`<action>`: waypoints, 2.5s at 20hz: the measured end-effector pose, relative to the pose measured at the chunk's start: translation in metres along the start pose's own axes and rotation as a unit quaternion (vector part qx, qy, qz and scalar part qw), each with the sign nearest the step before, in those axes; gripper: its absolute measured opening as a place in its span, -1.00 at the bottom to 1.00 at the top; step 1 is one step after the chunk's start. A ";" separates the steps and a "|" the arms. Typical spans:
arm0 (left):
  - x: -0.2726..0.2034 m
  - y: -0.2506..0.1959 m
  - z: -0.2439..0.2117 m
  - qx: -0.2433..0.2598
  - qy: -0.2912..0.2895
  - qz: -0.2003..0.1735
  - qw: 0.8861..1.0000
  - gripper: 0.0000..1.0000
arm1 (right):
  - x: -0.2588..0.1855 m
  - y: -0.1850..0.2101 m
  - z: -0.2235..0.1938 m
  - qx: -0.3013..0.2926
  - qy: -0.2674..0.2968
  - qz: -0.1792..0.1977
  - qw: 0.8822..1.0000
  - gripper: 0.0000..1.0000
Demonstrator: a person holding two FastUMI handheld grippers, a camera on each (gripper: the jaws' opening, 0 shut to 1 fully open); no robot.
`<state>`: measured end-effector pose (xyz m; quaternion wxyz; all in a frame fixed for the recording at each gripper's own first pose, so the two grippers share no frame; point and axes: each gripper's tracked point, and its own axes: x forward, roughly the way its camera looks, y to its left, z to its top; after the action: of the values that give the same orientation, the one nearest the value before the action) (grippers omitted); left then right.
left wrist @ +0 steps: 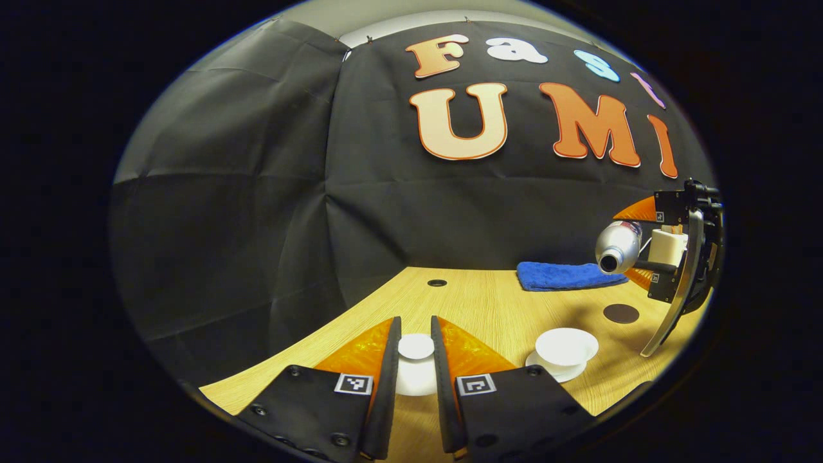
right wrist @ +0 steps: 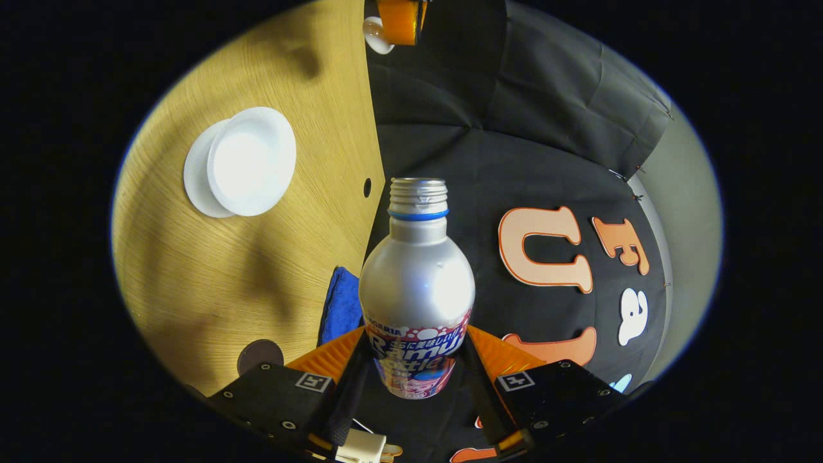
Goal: Open the teacup lid with one hand, grasp the water bottle and pour water into the teacup with the other hand; after pouring, place the water bottle on the coaster and then close the teacup lid.
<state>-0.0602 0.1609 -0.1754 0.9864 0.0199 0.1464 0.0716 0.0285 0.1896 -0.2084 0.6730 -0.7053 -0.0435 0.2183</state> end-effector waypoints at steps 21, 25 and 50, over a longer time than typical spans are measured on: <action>-0.006 0.001 -0.002 -0.008 -0.001 -0.003 1.000 -0.40 | -0.002 0.002 0.007 -0.099 -0.007 -0.049 0.994 0.57; -0.004 0.000 0.000 -0.007 -0.003 -0.006 1.000 -0.40 | -0.004 -0.001 0.008 -0.107 -0.004 -0.061 0.992 0.56; -0.009 -0.012 0.003 -0.005 -0.010 -0.017 1.000 -0.33 | -0.011 0.037 0.042 -0.189 -0.045 -0.070 0.978 0.57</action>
<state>-0.0660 0.1478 -0.1708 0.9890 0.0129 0.1366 0.0554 -0.0054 0.2216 -0.2419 0.5381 -0.8048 -0.1633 0.1901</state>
